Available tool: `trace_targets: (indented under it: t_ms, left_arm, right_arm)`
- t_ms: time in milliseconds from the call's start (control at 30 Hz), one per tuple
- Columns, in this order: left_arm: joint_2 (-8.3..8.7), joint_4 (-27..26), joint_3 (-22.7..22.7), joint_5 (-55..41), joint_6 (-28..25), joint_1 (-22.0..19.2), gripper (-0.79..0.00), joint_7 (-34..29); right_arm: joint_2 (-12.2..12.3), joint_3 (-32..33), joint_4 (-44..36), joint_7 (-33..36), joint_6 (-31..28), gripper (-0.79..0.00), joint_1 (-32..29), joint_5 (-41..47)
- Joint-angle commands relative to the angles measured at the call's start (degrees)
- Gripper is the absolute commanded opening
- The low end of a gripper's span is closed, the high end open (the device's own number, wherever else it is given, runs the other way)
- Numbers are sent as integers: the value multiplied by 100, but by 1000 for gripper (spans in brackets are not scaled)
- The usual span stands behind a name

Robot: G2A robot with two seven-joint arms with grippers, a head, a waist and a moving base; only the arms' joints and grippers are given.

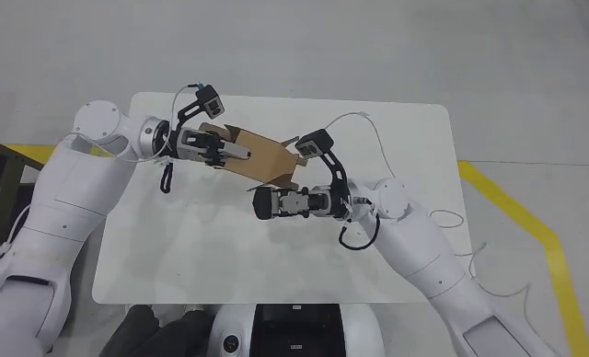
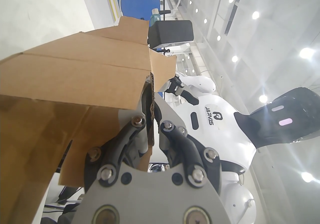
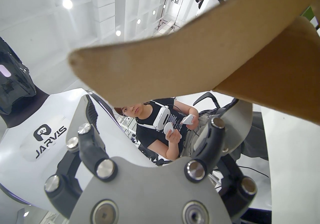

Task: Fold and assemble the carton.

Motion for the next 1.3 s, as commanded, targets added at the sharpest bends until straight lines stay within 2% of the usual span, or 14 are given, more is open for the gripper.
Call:
trace_targets:
  t_ms: [0, 267, 500, 633, 967, 1267]
  left_arm:
    - [-3, 67, -40, -33, 21, 0, -785, -36]
    - [0, 225, -268, -248, 103, -13, -785, -289]
    - [34, 128, -463, -562, 224, 33, -785, -289]
    - [49, -10, -501, -758, 319, 56, -785, -289]
    - [39, -276, -370, -1046, 530, 1, -785, -289]
    - [-27, -304, -82, -1079, 565, -84, -785, -289]
  right_arm:
    - [33, 106, -97, 9, 33, 0, -66, -53]
    - [309, 1072, -630, -155, 252, 0, -716, -389]
    - [483, 1768, -672, -405, 400, 0, -1215, -606]
    - [473, 1641, -394, -621, 536, 0, -1152, -869]
    - [318, 1018, 586, -803, 491, 0, -645, -900]
    - [225, 732, 857, -827, 353, 0, -406, -882]
